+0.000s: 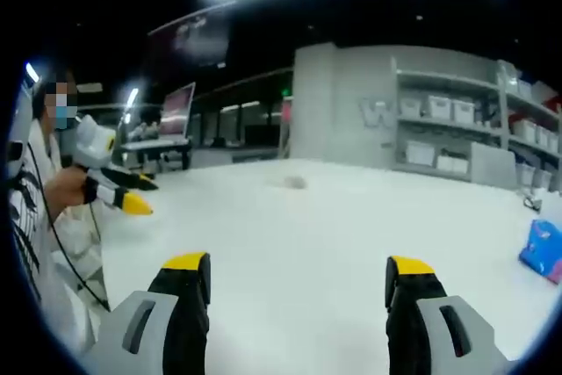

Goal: Open the resealable bag by pulling the two sides of the seal apart until the entire bag opening is separated and visibly accessible.

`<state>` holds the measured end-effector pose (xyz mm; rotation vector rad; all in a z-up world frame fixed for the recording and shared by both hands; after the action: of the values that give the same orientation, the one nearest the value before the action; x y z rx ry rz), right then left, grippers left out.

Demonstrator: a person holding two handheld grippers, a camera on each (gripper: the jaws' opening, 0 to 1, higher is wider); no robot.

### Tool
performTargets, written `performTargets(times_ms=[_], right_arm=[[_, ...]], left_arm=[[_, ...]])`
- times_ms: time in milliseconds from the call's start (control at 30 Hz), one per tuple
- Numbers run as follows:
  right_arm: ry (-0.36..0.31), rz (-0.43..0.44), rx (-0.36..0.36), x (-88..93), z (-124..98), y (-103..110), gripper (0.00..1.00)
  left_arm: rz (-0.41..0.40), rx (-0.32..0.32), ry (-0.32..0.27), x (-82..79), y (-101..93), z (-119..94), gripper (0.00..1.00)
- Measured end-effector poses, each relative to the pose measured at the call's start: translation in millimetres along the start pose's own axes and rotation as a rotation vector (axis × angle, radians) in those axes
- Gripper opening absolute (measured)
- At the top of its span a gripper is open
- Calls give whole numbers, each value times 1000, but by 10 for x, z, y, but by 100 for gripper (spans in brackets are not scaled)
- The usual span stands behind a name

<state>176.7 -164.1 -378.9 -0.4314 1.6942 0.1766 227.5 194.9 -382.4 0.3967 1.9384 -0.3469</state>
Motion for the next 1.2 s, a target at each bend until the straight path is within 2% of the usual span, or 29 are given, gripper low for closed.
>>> performTargets(times_ms=[533,1200], right_arm=[[22,34,-14,80,18,12,81],[25,62,-47,106,56,44,81]], left_arm=[[-10,4,15,51,21,26,81],[-8,8,10,21,7,34,81]])
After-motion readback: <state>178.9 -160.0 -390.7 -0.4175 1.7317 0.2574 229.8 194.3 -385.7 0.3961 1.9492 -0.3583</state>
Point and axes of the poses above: the point that each gripper's makers call its tool centre point, and the gripper's own axes: z roughly forward along the fingers, y roughly to its left, x roughly out of its underside, the point moved 8 cm from there along -z, roughly backward along the fingers, and after that the axes turned 5 degrees about -z, right-handed, at the moved point
